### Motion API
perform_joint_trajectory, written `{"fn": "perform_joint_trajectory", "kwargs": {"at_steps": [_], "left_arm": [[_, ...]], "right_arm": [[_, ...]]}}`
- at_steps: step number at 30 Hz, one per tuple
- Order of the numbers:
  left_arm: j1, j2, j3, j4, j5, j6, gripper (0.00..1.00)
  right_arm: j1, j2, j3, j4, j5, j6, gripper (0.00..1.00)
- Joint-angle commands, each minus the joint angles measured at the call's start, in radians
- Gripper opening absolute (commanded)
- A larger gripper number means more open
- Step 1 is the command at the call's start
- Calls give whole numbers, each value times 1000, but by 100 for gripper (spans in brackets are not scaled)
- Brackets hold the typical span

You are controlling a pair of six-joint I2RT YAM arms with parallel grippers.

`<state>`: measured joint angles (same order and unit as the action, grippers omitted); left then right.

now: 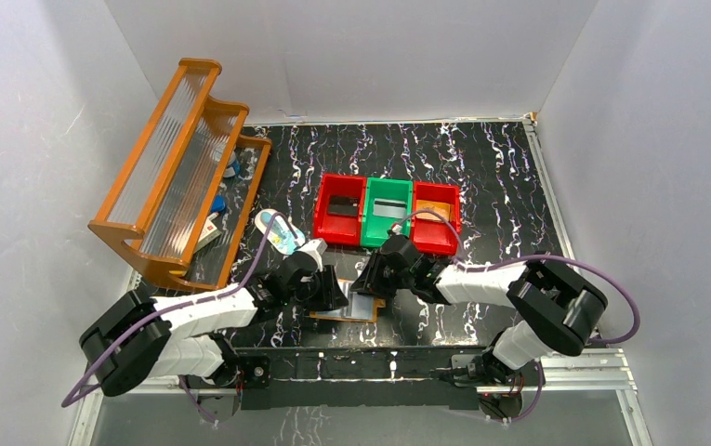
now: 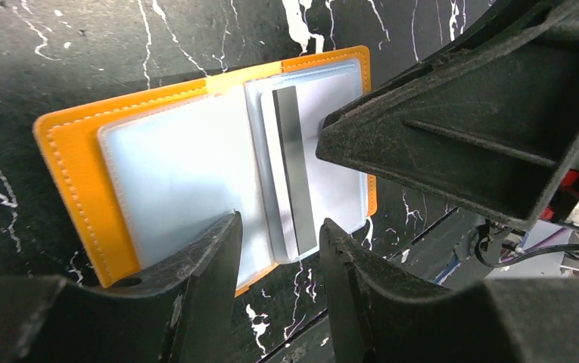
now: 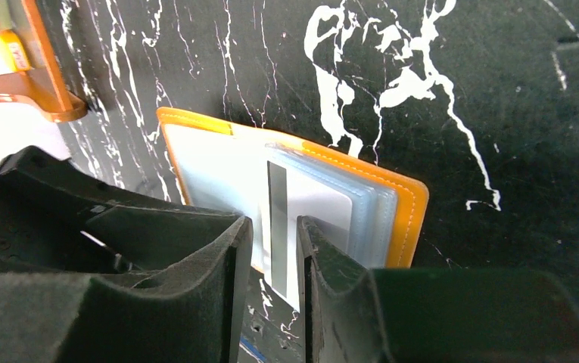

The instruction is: Take the credit cards out of the card holder

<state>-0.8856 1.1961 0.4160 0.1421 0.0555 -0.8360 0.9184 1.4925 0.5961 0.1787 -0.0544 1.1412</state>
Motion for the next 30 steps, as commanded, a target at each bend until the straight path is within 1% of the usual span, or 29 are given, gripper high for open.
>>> {"fn": "perform_joint_trajectory", "kwargs": {"at_steps": [1, 3, 7, 9, 14, 16, 19, 21, 25, 28, 30], "left_arm": [[15, 41, -19, 104, 89, 11, 42], [22, 64, -22, 137, 116, 3, 41], [36, 105, -25, 169, 148, -28, 37], [60, 119, -45, 198, 171, -52, 35], [146, 158, -140, 418, 313, -143, 30], [157, 167, -143, 446, 344, -150, 29], [157, 168, -101, 372, 362, -106, 29], [158, 139, -66, 275, 323, -70, 34], [156, 40, 7, 66, 213, 4, 41], [156, -16, 38, 9, 177, 39, 48], [155, -8, 55, 5, 201, 58, 50]], "right_arm": [[5, 4, -107, 26, 8, 30, 37], [5, 7, -135, 64, -2, 40, 37], [4, 29, -145, 78, -14, 44, 37], [4, 28, -158, 96, -15, 49, 37], [4, 21, -181, 123, -16, 57, 37], [5, 20, -183, 133, -23, 57, 37], [5, 16, -181, 138, -30, 56, 37], [4, 12, -182, 138, -30, 57, 37], [5, 1, -180, 132, -26, 59, 37], [4, -4, -180, 130, -21, 60, 37], [4, -5, -179, 129, -18, 62, 37]]}}
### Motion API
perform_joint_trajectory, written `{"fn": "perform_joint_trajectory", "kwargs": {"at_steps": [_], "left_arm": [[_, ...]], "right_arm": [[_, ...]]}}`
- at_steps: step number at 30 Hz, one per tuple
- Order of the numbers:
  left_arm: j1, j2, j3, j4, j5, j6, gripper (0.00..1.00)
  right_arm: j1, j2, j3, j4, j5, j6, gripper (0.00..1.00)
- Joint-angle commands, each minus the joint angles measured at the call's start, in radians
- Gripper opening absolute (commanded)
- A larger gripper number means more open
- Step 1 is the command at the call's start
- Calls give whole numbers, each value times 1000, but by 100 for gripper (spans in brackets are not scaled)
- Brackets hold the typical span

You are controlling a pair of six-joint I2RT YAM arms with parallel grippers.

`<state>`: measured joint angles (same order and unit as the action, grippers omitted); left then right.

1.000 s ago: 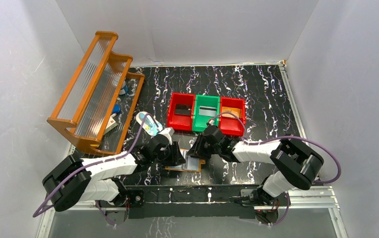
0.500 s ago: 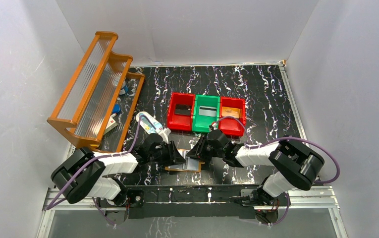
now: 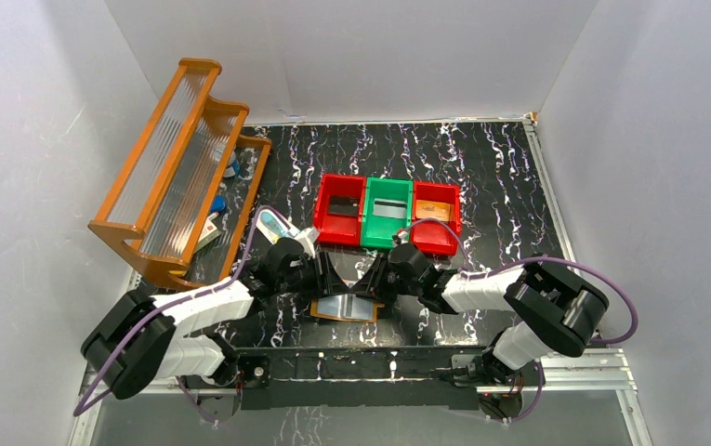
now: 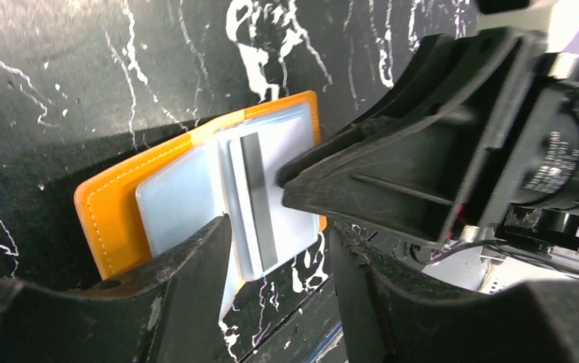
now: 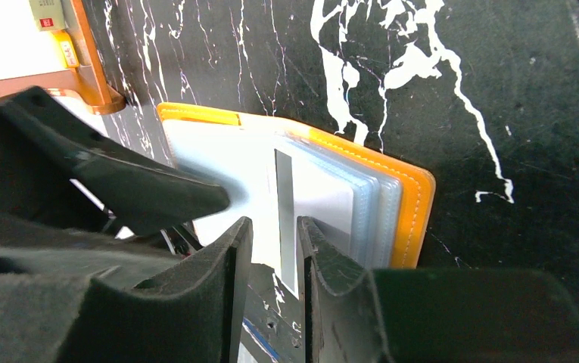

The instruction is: Take the credit cards out of the card holder

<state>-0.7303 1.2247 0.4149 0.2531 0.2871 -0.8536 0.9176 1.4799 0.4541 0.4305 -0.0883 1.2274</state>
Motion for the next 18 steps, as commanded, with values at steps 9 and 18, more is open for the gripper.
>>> {"fn": "perform_joint_trajectory", "kwargs": {"at_steps": [9, 18], "left_arm": [[-1, 116, 58, -7, 92, 39, 49], [0, 195, -2, 77, 127, 0, 44]], "right_arm": [[4, 17, -36, -115, 19, -14, 37], [3, 4, -31, -99, 5, -17, 38]]}}
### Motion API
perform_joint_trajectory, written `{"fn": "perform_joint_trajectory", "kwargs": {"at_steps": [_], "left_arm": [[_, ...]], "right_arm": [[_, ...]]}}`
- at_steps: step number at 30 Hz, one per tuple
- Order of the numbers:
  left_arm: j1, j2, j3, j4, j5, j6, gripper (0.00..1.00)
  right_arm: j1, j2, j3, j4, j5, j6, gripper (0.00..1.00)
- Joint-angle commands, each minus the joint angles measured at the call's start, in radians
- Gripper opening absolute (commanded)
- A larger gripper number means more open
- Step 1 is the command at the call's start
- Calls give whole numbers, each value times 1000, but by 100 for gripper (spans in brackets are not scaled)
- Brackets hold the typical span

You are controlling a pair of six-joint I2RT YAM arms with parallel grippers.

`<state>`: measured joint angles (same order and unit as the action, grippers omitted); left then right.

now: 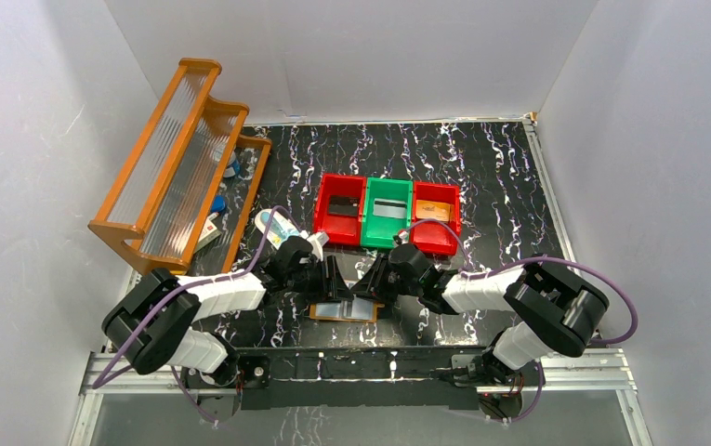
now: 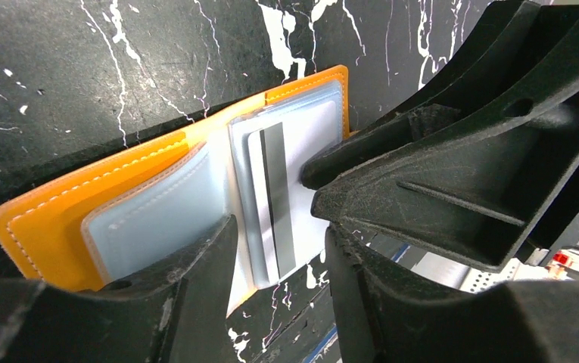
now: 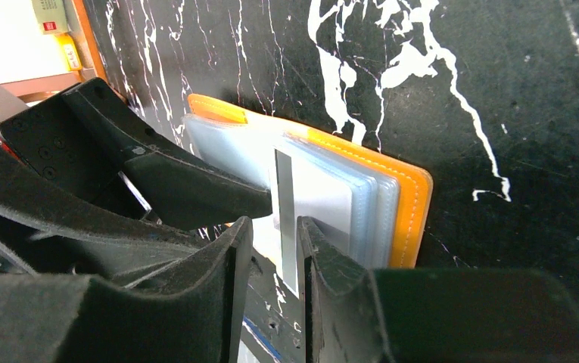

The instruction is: Take the credit cards out of the card holder

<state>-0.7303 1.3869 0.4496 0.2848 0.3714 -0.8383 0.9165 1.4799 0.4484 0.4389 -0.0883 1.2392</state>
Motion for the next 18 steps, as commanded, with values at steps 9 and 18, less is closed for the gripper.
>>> {"fn": "perform_joint_trajectory", "kwargs": {"at_steps": [9, 18], "left_arm": [[-1, 52, -5, 38, 94, 3, 37], [-1, -45, 60, -135, -23, 36, 45]], "right_arm": [[5, -3, 18, -133, -12, -41, 39], [5, -17, 35, -180, 0, -46, 39]]}}
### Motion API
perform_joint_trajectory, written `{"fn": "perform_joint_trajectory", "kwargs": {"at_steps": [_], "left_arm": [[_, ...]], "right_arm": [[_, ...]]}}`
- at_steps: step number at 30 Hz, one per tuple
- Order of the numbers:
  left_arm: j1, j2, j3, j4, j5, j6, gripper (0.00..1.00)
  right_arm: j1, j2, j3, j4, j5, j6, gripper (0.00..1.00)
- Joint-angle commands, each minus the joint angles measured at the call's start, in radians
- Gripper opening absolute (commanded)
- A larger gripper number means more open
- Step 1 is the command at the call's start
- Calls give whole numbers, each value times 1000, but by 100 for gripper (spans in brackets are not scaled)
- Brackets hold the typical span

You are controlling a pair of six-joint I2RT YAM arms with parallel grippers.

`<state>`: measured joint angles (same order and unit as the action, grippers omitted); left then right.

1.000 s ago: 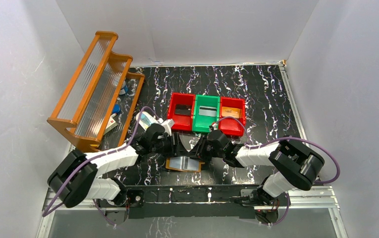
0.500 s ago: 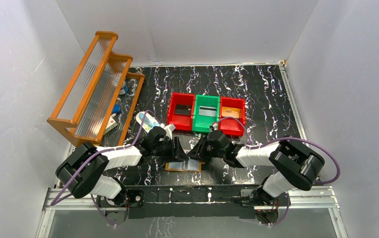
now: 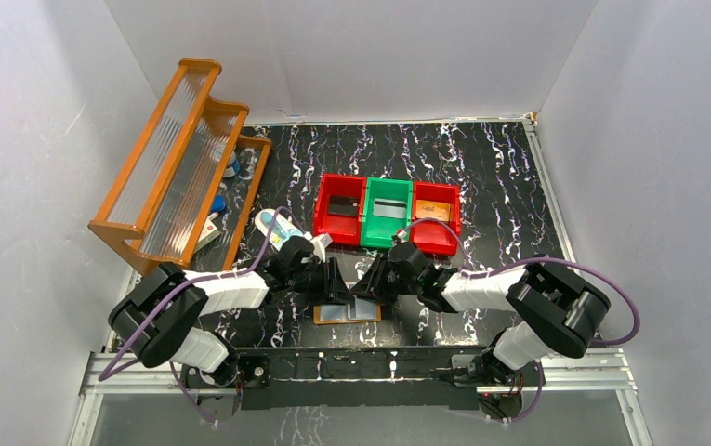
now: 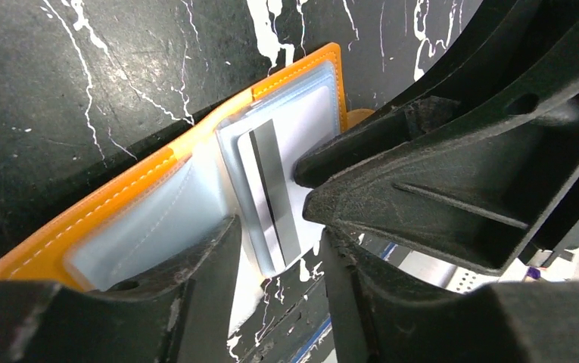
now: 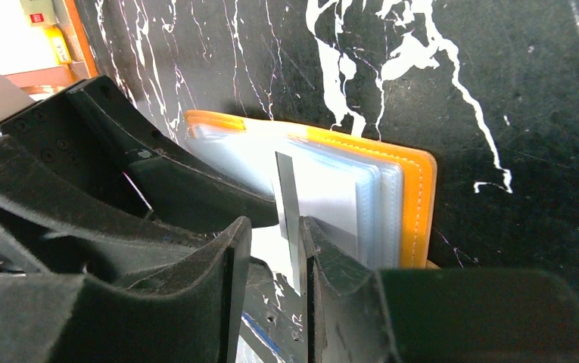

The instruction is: Take the credit cards out of the card holder

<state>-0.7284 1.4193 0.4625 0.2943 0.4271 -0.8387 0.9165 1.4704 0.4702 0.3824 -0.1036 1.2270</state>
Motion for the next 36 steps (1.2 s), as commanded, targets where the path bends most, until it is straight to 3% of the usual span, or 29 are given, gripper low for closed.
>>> {"fn": "perform_joint_trajectory", "kwargs": {"at_steps": [1, 6, 12, 20, 24, 36], "left_arm": [[-3, -100, 54, -156, -90, 39, 47], [-12, -137, 97, -145, -17, 39, 51], [-17, -61, 68, -32, 71, -4, 52], [-19, 25, -24, 31, -21, -55, 44], [-19, 46, -23, -11, -58, -46, 40], [-19, -46, -55, -89, -141, -35, 42]], "right_arm": [[5, -9, 16, -131, 18, -37, 39], [5, -9, 8, -132, 30, -23, 39], [5, -7, -7, -113, 36, -4, 39], [5, -20, -15, -114, 40, 2, 39], [5, -38, 3, -119, 35, -9, 40], [4, -83, 26, -207, 69, -29, 40]]}}
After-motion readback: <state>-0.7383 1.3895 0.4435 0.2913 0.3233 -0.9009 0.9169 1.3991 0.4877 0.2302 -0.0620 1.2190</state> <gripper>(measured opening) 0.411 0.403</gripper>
